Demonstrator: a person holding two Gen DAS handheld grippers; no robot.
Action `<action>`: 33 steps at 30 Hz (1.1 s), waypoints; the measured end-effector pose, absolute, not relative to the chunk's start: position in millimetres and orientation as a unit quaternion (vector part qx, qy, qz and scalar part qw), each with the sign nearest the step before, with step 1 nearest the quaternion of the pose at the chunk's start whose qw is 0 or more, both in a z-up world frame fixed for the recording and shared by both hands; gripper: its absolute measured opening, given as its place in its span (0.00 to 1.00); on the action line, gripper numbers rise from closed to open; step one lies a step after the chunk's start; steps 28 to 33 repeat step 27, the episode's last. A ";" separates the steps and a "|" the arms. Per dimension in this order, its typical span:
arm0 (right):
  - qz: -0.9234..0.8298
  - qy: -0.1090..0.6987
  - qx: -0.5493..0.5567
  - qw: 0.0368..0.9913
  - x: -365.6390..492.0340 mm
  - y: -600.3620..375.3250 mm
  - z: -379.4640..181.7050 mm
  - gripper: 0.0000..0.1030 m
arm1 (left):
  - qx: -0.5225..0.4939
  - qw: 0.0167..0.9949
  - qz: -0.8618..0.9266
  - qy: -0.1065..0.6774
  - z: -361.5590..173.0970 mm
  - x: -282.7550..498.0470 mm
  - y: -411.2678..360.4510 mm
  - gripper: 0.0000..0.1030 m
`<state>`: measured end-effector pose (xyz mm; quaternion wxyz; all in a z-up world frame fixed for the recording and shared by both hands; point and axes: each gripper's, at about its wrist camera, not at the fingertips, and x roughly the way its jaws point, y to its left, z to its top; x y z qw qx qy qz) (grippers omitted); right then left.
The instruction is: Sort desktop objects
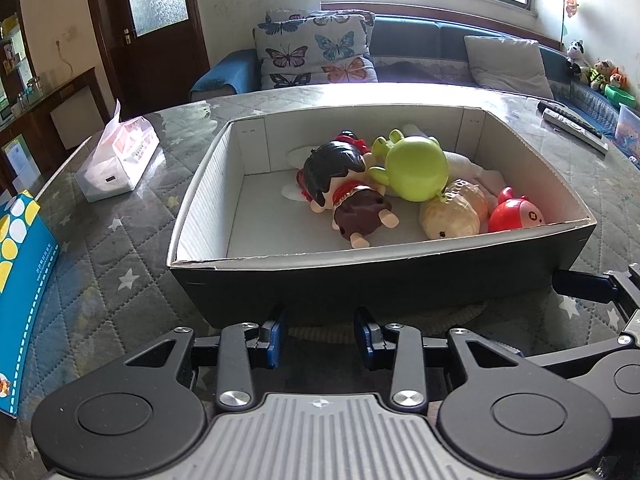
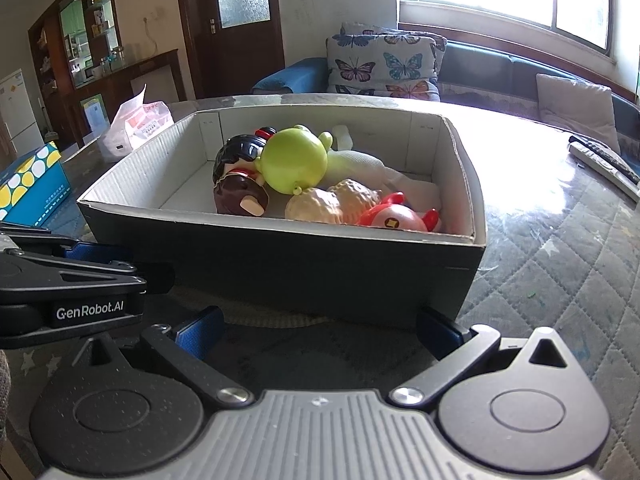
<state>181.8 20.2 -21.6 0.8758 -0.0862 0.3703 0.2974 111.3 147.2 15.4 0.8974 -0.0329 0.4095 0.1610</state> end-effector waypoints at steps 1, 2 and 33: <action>0.297 0.371 -0.087 0.876 181.9 20.2 -21.6 1.00 | -0.034 0.897 0.162 0.410 14.9 111.7 147.4 0.37; 0.297 0.371 -0.087 0.876 181.9 20.4 -21.7 1.00 | -0.034 0.896 0.163 0.411 14.5 111.8 147.6 0.37; 0.297 0.374 -0.085 0.874 182.2 20.9 -24.2 1.00 | -0.035 0.895 0.162 0.414 13.1 112.5 147.4 0.37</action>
